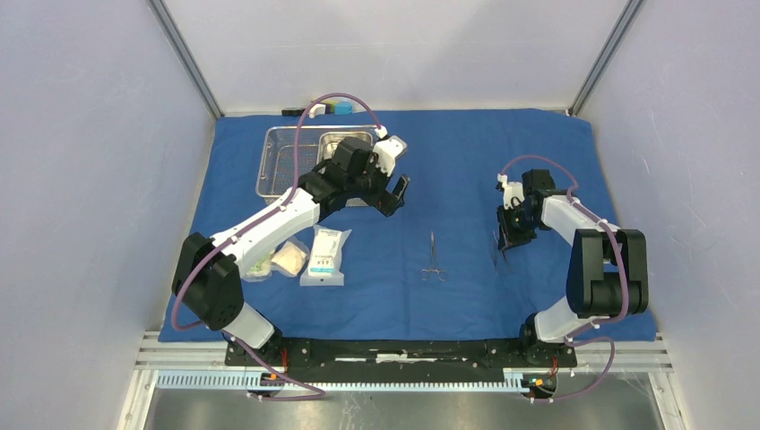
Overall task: Open and lay out the surgical kit
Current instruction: Place the medical item in the surgical kit.
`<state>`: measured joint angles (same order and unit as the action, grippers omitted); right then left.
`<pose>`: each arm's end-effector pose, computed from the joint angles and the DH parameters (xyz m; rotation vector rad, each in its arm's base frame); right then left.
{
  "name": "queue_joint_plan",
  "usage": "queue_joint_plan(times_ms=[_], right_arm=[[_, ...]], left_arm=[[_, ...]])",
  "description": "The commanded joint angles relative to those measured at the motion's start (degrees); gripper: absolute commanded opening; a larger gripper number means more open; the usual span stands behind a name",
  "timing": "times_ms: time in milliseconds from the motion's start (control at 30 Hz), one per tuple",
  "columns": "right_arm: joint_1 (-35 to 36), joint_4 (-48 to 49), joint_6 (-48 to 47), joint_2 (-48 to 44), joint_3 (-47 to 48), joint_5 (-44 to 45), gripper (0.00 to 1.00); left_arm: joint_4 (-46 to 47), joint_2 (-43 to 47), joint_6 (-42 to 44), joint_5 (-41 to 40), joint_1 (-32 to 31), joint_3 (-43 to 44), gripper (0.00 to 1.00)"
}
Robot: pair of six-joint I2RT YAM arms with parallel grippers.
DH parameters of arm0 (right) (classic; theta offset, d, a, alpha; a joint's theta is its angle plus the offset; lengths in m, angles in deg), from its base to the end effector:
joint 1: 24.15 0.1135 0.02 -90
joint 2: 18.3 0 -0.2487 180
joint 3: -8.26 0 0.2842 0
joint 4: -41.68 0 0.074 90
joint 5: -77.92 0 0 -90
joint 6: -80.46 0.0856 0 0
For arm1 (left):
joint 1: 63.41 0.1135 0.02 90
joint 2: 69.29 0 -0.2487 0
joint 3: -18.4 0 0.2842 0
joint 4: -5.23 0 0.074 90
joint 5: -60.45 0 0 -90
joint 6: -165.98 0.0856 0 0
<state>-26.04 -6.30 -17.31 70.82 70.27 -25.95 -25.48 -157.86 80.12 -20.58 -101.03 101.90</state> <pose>0.3101 0.0103 0.0808 -0.1912 2.8402 0.3136 0.3289 -0.2703 0.2443 0.8782 2.0511 -0.4962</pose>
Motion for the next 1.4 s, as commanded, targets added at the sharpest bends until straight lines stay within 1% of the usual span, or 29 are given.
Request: queue_joint_plan(times_ms=[0, 333, 867, 1100, 1367], right_arm=[[-0.1, 0.8, 0.4, 0.4, 2.0, 0.6, 0.27], [-0.1, 1.9, 1.0, -2.2, 0.1, 2.4, 0.23], [-0.2, 3.8, 1.4, -5.7, -4.3, 2.1, 0.22], [-0.1, 4.1, 1.8, -7.9, -5.6, 2.1, 0.19], [-0.1, 5.3, 2.6, -10.7, -7.9, 2.8, 0.18]], left_arm=[[0.7, -0.1, -1.2, 1.0, 0.0, 2.3, 0.98], [0.6, -0.6, -1.6, 1.8, 0.1, 2.5, 0.98], [0.5, -0.3, -2.1, 2.3, 0.1, 2.5, 1.0], [0.4, -0.2, -2.2, 2.3, 0.1, 2.6, 1.0], [0.4, -0.3, -2.5, 2.5, 0.1, 2.8, 1.0]])
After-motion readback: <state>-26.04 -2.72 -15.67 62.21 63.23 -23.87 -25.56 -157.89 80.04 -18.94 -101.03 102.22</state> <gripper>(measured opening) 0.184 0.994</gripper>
